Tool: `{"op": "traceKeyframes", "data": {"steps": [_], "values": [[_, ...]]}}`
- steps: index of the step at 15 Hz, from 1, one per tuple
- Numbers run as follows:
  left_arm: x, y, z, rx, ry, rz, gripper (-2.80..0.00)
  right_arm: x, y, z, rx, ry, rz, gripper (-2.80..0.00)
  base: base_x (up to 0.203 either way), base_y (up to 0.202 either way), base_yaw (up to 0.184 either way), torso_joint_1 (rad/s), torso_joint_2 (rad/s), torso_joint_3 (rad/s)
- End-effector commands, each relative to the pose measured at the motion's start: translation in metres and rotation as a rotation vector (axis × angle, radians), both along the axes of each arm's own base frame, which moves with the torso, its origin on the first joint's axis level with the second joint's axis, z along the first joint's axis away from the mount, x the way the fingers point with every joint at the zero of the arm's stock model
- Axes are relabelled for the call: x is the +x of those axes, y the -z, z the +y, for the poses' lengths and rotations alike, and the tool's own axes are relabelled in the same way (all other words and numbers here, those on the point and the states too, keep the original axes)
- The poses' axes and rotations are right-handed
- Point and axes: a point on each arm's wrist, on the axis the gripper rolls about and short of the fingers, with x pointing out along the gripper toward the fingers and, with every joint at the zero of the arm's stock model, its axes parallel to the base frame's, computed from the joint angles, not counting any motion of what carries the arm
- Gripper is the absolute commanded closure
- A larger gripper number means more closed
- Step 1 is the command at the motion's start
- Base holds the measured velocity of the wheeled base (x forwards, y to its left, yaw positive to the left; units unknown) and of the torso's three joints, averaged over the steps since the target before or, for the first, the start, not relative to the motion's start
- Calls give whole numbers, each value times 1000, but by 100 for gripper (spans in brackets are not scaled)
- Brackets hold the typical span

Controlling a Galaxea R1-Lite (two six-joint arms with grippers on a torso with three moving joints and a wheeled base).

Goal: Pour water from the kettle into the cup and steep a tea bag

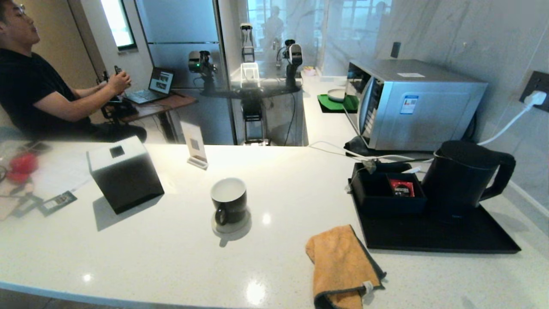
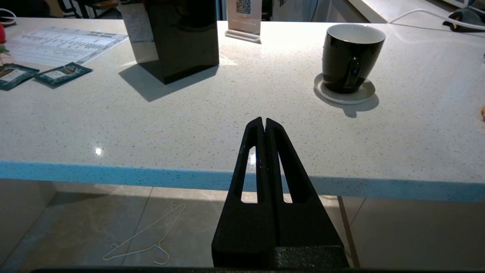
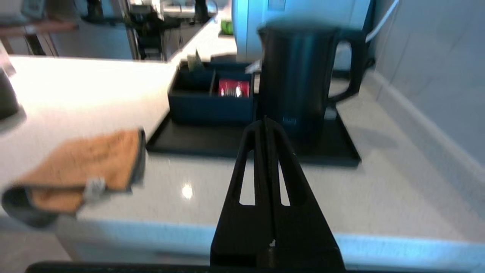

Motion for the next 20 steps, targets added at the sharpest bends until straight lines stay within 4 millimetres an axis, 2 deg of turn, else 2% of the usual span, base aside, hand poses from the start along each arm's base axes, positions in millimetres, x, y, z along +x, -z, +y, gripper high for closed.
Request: {"op": "traceKeyframes", "data": {"steps": [1,4,7,8,14,17,20], "values": [[0,0,0,0,-1,-1,0,12,-19,0,14,27,59,0,0,0,0,0,0,0],[0,0,0,0,-1,0,0,38,-41,-3,61,137,160,0,0,0,0,0,0,0],[0,0,0,0,-1,-1,0,68,-52,-10,105,282,282,0,0,0,0,0,0,0],[0,0,0,0,-1,-1,0,78,-51,-15,120,327,334,-280,0,0,0,0,0,0],[0,0,0,0,-1,1,0,130,-41,-36,162,420,552,-280,0,0,0,0,0,0],[0,0,0,0,-1,-1,0,163,-40,-46,165,422,548,-280,0,0,0,0,0,0],[0,0,0,0,-1,0,0,185,-35,-53,161,421,524,-280,0,0,0,0,0,0]]}}
